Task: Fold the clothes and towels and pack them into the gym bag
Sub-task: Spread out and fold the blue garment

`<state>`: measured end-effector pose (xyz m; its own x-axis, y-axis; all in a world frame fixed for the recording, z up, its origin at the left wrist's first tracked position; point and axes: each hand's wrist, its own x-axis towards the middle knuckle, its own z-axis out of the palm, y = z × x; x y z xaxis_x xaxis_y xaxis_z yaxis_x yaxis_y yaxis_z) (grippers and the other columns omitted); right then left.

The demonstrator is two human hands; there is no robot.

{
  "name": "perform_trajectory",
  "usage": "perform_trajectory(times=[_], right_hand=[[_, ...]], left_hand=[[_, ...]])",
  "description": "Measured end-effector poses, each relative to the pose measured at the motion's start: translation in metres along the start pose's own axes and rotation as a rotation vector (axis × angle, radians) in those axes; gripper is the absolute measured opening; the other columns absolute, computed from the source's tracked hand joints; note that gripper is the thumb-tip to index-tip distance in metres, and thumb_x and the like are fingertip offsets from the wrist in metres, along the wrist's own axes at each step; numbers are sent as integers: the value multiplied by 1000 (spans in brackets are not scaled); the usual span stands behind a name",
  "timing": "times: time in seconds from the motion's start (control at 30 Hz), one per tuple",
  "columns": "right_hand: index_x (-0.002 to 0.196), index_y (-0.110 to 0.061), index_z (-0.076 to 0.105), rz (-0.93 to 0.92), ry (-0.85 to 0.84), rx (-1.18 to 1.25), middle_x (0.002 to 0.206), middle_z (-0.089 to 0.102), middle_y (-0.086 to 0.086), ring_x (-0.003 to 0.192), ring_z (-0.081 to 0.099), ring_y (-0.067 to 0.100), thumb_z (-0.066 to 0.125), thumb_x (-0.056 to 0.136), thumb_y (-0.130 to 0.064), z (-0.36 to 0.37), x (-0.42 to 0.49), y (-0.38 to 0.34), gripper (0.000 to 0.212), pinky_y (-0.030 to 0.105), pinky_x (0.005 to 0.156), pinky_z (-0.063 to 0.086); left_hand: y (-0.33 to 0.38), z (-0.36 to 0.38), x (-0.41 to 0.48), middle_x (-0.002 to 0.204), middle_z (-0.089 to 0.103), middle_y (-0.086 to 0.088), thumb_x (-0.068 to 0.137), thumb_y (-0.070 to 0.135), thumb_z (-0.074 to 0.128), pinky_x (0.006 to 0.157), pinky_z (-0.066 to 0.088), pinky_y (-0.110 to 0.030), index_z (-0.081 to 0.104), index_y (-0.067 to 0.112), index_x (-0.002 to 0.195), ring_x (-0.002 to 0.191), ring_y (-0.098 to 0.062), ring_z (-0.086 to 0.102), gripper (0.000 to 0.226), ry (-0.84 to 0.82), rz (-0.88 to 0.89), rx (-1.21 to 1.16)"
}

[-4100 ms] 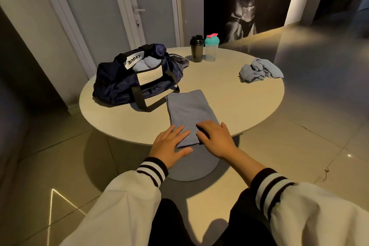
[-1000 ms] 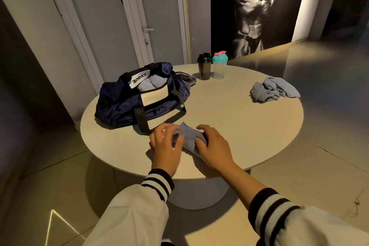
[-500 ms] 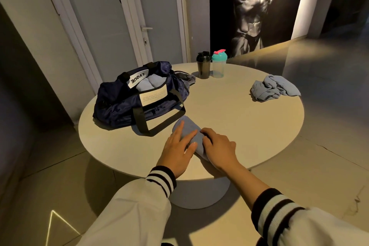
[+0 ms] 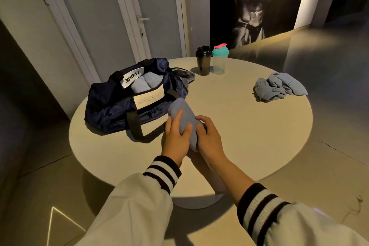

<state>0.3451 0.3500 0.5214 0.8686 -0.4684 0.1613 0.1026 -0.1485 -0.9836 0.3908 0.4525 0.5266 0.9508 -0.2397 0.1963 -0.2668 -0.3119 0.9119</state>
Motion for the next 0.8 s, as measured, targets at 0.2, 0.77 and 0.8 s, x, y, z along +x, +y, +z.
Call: perform_trajectory(times=[0.2, 0.77, 0.8], right_hand=[[120, -28, 60, -10, -91, 165, 120, 65, -7, 108, 63, 12, 46, 105, -22, 14, 69, -22, 22, 34, 90, 55], [119, -35, 59, 334, -440, 20, 115, 61, 2, 97, 64, 10, 52, 102, -17, 61, 119, -224, 26, 24, 82, 54], [122, -28, 60, 352, -463, 11, 109, 62, 1, 89, 64, 3, 51, 102, -14, 67, 121, -227, 26, 17, 74, 51]], left_hand=[[6, -16, 61, 133, 57, 10, 98, 37, 60, 101, 52, -39, 37, 62, 138, 121, -6, 56, 53, -8, -23, -280], [175, -161, 136, 149, 38, -3, 99, 4, 55, 110, 41, -43, 44, 37, 144, 132, -26, 43, 57, -29, -493, -248], [173, -170, 139, 147, 39, -2, 99, 4, 54, 108, 42, -42, 45, 37, 144, 130, -26, 43, 57, -30, -509, -216]])
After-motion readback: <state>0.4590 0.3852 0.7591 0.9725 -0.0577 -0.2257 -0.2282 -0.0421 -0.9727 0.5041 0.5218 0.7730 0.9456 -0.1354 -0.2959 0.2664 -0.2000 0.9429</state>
